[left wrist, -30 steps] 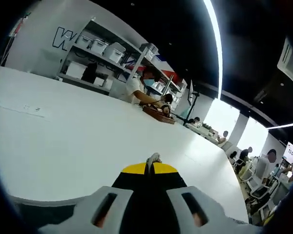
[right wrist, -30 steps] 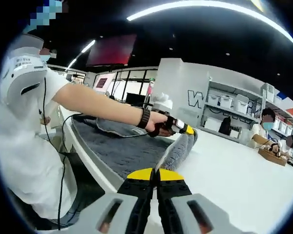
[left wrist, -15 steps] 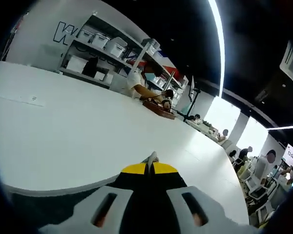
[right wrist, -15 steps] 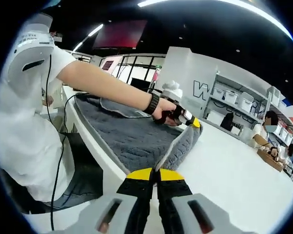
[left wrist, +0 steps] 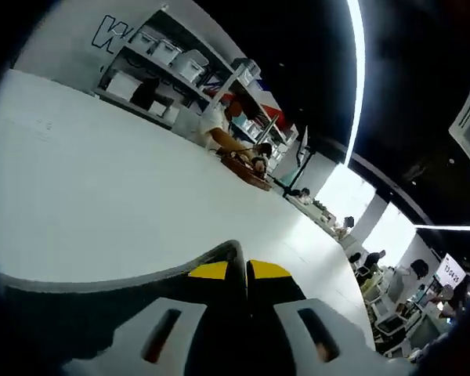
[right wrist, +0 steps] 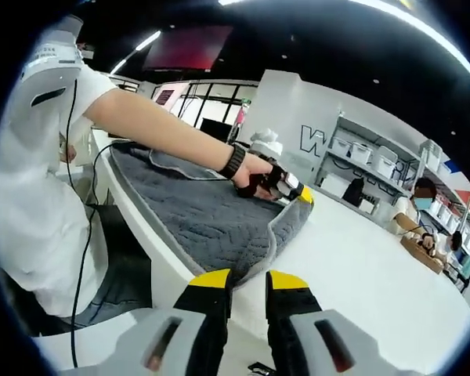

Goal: Open the folded towel by lifting each exposed corner and separating the folded layers until the towel lies flat within the target outline without major curled edges

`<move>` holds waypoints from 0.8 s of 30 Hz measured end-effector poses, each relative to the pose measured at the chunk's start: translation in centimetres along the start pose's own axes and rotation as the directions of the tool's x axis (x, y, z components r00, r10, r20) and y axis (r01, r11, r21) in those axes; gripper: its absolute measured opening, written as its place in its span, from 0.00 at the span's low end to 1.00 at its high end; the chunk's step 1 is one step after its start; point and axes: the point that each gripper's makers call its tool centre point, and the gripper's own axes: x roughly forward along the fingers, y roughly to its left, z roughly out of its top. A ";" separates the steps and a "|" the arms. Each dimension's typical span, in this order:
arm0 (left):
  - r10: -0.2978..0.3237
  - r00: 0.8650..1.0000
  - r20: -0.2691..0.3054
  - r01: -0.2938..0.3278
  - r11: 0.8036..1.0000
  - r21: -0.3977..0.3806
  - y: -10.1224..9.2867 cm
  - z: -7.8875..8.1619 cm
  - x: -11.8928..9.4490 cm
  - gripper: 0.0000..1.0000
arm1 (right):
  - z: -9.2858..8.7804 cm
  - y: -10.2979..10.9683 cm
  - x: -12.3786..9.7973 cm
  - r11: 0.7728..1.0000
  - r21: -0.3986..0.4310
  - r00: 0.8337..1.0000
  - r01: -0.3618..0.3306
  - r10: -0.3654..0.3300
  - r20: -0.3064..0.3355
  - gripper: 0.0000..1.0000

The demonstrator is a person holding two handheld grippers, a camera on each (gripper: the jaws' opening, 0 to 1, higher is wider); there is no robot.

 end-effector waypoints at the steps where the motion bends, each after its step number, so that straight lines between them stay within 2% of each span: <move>1: -0.013 1.000 0.018 0.014 0.999 -0.029 -0.1 0.4 0.3 0.15 | 0.0 0.0 0.0 1.000 -0.004 1.000 0.003 -0.003 0.002 0.16; 2: -0.022 0.999 0.025 0.023 0.999 -0.039 -0.3 0.5 0.3 0.16 | 0.1 -0.2 -0.1 1.000 -0.004 1.000 0.009 -0.009 0.000 0.17; 4: -0.011 1.000 0.024 0.011 1.000 0.001 -0.4 0.5 0.3 0.17 | 0.2 -0.8 -0.3 0.999 -0.013 0.999 0.040 -0.040 0.000 0.19; 6: -0.021 0.999 0.026 0.020 1.000 0.010 -0.7 0.6 0.4 0.22 | 0.3 -1.2 -0.5 0.998 -0.022 0.998 0.062 -0.062 0.002 0.21; 7: -0.033 0.999 0.028 0.033 0.999 0.011 -0.9 0.6 0.5 0.24 | 0.4 -1.3 -0.6 0.997 -0.021 0.998 0.068 -0.068 0.004 0.24; 9: -0.085 0.994 0.070 0.085 0.996 -0.002 -2.0 1.0 0.7 0.33 | 0.7 -1.9 -0.7 0.994 -0.015 0.994 0.106 -0.105 0.013 0.28; 10: -0.104 0.992 0.068 0.105 0.994 -0.015 -2.4 0.9 0.7 0.36 | 1.0 -1.8 -0.7 0.993 -0.037 0.994 0.111 -0.110 0.017 0.29; 11: -0.098 0.993 0.064 0.100 0.995 -0.016 -2.3 0.7 0.8 0.39 | 1.0 -1.8 -0.7 0.993 -0.041 0.994 0.111 -0.110 0.017 0.29; 13: -0.107 0.992 0.066 0.106 0.994 0.019 -2.8 0.5 0.9 0.43 | 1.4 -2.2 -0.7 0.989 -0.045 0.990 0.143 -0.142 0.021 0.32; 16: -0.160 0.985 0.071 0.154 0.984 0.085 -4.1 0.3 1.1 0.58 | 1.8 -2.4 -0.7 0.987 -0.046 0.987 0.155 -0.153 0.041 0.36; 18: -0.174 0.984 0.047 0.169 0.980 0.102 -4.6 -0.4 1.2 0.62 | 1.4 -2.8 -0.4 0.981 -0.067 0.983 0.182 -0.181 0.016 0.35; 19: -0.156 0.988 0.013 0.154 0.983 0.096 -4.1 -0.8 1.7 0.63 | 1.0 -2.8 -0.1 0.978 -0.089 0.982 0.187 -0.189 -0.009 0.36; 22: -0.144 0.989 -0.014 0.145 0.987 0.076 -3.8 -1.4 1.8 0.63 | 0.6 -2.2 0.7 0.980 -0.109 0.985 0.165 -0.169 -0.034 0.38; 23: -0.145 0.988 -0.057 0.149 0.987 0.061 -3.8 -2.1 1.7 0.62 | 0.5 -2.1 0.8 0.980 -0.111 0.985 0.163 -0.168 -0.036 0.38; 24: -0.153 0.986 -0.060 0.157 0.985 0.070 -3.9 -2.1 1.6 0.61 | 0.4 -1.9 0.9 0.981 -0.117 0.986 0.157 -0.163 -0.040 0.38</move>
